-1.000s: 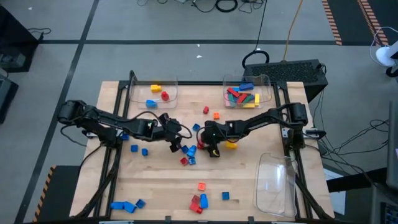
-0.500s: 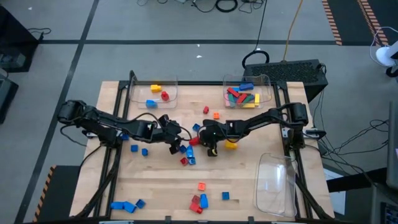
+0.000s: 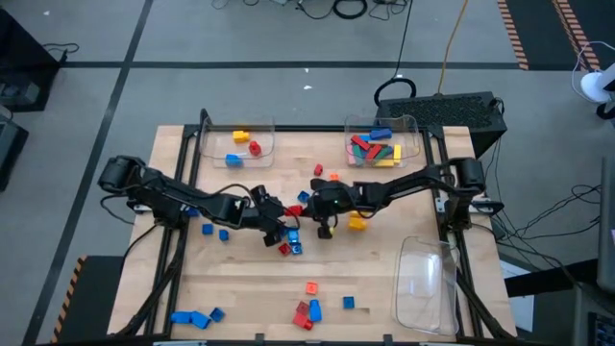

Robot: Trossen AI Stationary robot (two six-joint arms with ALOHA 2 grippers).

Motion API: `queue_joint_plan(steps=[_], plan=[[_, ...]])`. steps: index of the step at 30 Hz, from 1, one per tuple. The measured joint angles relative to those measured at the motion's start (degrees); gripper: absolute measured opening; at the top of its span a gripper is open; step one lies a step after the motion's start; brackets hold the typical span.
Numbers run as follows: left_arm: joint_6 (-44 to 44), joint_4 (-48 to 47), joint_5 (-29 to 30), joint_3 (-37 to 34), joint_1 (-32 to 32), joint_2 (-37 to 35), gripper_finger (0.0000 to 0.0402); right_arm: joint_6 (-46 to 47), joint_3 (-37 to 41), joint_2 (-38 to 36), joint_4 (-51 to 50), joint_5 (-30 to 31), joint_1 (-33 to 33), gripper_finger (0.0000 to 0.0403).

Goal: Sort blocks by size
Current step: Put the 1 stud red game piece into the top left transparent bin

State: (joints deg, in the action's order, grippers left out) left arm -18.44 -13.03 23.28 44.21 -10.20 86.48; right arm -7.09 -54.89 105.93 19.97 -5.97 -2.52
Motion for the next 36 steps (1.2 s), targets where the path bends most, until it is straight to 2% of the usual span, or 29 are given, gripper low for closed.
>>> queue_joint_plan(steps=[5, 13, 17, 21, 28, 32, 36], plan=[[3.34, 1.87, 0.44, -0.01, -0.07, 0.58, 0.0286, -1.27, 0.0, -1.25, -0.99, -0.32, 0.28, 0.0001], [9.83, 10.93, 0.66, 0.02, 0.31, 0.56, 0.0286, -2.8, 0.02, -1.21, -0.53, -0.35, 1.59, 0.0], [9.96, 11.48, 0.01, 0.02, 1.32, 0.56, 0.0282, -2.81, 0.02, -1.21, 0.67, -0.05, 1.88, 0.0], [9.9, 11.31, -3.19, 0.02, 2.1, 0.56, 0.0249, -2.75, 0.02, -1.2, 1.83, -0.23, 1.88, 0.0], [10.33, 11.12, -5.43, 0.02, 2.91, 0.56, 0.0139, -2.52, 0.02, -1.19, 2.58, -0.05, 1.79, 0.0], [9.87, 10.81, -5.79, 0.02, 3.76, 0.43, 0.0137, -0.8, 0.02, -1.19, 2.59, 1.02, 1.83, 0.0004], [8.22, 8.21, -5.21, 0.09, 6.04, -0.49, 0.0137, 3.82, 0.0, -1.16, 2.78, 6.15, 1.81, 0.0025]])
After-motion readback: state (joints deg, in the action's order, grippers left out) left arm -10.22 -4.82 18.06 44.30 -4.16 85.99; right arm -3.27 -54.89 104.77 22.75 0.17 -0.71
